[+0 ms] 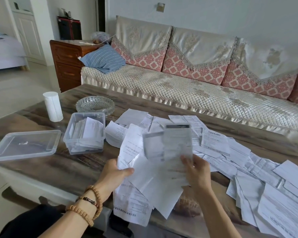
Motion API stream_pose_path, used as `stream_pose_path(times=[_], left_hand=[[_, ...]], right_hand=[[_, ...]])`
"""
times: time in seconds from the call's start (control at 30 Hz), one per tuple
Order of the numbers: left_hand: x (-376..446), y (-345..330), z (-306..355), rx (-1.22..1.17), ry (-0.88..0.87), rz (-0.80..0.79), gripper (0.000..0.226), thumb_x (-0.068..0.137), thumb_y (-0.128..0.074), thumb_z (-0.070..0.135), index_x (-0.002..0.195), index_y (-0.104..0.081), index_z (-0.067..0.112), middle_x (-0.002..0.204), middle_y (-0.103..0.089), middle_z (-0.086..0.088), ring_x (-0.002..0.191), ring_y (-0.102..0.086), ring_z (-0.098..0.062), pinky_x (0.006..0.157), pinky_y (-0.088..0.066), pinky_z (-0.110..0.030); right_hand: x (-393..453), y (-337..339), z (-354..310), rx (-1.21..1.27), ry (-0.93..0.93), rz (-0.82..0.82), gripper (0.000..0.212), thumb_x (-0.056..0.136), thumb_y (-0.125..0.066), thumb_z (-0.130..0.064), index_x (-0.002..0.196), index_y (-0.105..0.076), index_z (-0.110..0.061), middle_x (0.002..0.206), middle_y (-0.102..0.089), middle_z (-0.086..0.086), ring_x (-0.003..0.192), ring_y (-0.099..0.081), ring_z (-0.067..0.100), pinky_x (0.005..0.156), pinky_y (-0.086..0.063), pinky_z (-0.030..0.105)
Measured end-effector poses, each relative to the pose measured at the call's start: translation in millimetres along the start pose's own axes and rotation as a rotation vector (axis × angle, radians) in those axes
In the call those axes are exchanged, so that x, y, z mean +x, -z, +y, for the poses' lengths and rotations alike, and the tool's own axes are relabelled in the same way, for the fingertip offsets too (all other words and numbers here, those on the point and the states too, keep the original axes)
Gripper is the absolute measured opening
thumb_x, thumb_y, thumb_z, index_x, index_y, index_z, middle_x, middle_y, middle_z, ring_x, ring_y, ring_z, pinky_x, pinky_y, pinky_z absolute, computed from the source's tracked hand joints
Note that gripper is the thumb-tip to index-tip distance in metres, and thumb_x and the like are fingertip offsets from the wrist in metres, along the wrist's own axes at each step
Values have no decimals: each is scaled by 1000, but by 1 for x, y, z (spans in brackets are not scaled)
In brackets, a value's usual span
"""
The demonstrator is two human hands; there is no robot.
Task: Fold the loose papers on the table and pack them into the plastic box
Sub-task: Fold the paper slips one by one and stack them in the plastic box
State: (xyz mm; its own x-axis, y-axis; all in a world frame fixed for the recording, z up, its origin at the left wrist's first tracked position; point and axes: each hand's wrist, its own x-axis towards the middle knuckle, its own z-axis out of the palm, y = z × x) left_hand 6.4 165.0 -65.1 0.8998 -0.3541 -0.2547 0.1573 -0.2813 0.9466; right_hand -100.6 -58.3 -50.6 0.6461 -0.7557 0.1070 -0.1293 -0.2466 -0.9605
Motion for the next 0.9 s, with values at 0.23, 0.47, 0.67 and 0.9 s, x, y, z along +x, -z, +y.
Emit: stream_pose_path(times=[0.23, 0.47, 0.67, 0.9], left_hand=[[-2, -3, -4, -72, 26, 50, 7, 82, -74, 8, 89, -73, 11, 82, -76, -2, 79, -73, -20, 68, -59, -31], [-1, 3, 0, -42, 4, 25, 13, 80, -75, 8, 92, -72, 11, 87, -76, -5, 82, -73, -21, 74, -60, -36], [-3, 5, 4, -163, 18, 42, 13, 77, -75, 0, 88, -74, 6, 82, -76, -8, 79, -74, -25, 77, -60, -43], [-11, -5, 2, -417, 112, 151, 2, 80, -70, 0, 82, -70, 0, 81, -75, -16, 76, -72, -32, 66, -58, -41]], right_hand=[[5, 14, 5, 421, -383, -10, 16, 94, -62, -15, 92, -66, 1, 79, -69, 19, 71, -66, 32, 76, -56, 61], [4, 27, 4, 445, -332, -44, 3, 98, -54, -10, 100, -55, -8, 71, -65, 1, 53, -64, -3, 52, -52, 14], [-16, -2, -8, 98, -305, -263, 13, 91, -65, -9, 85, -71, 0, 67, -72, 7, 62, -67, 23, 65, -58, 41], [-56, -40, -16, 175, -312, -444, 26, 83, -73, -1, 107, -62, -2, 93, -76, 12, 85, -73, 30, 79, -59, 47]])
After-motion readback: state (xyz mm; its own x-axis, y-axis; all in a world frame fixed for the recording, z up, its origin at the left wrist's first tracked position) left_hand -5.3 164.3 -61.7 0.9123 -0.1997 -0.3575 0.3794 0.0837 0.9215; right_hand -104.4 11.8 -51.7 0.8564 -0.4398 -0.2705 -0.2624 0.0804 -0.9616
